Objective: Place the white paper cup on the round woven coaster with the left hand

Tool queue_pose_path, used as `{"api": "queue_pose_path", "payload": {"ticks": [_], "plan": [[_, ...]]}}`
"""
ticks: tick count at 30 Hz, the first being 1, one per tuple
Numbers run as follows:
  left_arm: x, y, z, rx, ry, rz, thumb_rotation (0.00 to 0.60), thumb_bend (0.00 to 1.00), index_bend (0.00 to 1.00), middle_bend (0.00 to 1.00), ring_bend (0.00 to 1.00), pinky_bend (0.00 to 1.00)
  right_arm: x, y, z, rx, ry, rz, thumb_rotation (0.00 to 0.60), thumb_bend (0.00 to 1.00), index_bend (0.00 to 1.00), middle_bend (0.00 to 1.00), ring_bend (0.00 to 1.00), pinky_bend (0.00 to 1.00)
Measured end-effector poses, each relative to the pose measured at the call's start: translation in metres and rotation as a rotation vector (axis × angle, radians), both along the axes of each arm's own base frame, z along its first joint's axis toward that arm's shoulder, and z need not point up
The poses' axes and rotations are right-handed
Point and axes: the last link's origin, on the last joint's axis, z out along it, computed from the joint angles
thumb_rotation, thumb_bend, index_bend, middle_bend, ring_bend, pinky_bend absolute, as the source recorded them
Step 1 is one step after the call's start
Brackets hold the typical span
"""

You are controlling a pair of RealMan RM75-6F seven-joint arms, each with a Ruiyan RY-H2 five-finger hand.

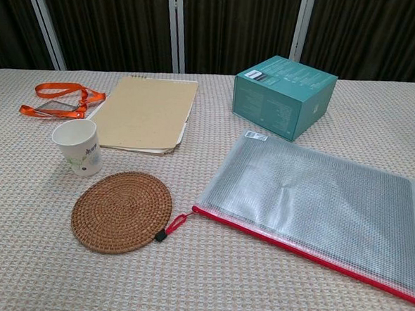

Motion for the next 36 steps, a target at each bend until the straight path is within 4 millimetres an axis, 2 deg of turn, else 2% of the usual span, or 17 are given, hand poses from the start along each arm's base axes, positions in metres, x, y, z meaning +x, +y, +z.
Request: {"api": "queue_pose_path", "payload": {"ticks": [7, 11, 17, 24, 30, 32, 36], "plan": [[0.001, 0.002, -0.002, -0.015, -0.004, 0.014, 0.6, 0.0, 0.0, 0.0, 0.0, 0.0, 0.001, 0.0, 0.001, 0.008, -0.01, -0.006, 0.6, 0.0, 0.0, 0.0, 0.0, 0.0], [0.007, 0.01, -0.007, -0.042, -0.001, 0.002, 0.6, 0.0, 0.0, 0.0, 0.0, 0.0, 0.001, -0.002, 0.001, 0.011, -0.008, -0.009, 0.6, 0.0, 0.0, 0.0, 0.0, 0.0], [0.029, 0.041, -0.024, -0.123, 0.029, -0.055, 0.6, 0.0, 0.0, 0.0, 0.0, 0.0, 0.001, -0.007, -0.002, 0.027, -0.001, -0.019, 0.6, 0.0, 0.0, 0.0, 0.0, 0.0], [0.071, 0.095, -0.067, -0.28, 0.13, -0.126, 0.6, 0.0, 0.0, 0.0, 0.0, 0.01, -0.002, -0.014, -0.005, 0.023, 0.025, -0.045, 0.6, 0.0, 0.0, 0.0, 0.0, 0.0], [0.096, 0.125, -0.106, -0.34, 0.186, -0.141, 0.6, 0.0, 0.03, 0.01, 0.01, 0.18, -0.008, -0.018, -0.004, 0.005, 0.035, -0.08, 0.6, 0.0, 0.0, 0.0, 0.0, 0.0], [0.098, 0.131, -0.114, -0.34, 0.197, -0.146, 0.6, 0.0, 0.08, 0.05, 0.05, 0.24, -0.01, -0.02, -0.003, 0.001, 0.039, -0.09, 0.6, 0.0, 0.0, 0.0, 0.0, 0.0], [0.1, 0.142, -0.129, -0.341, 0.225, -0.136, 0.6, 0.0, 0.13, 0.11, 0.1, 0.29, -0.013, -0.023, -0.003, -0.002, 0.042, -0.101, 0.6, 0.0, 0.0, 0.0, 0.0, 0.0]]}}
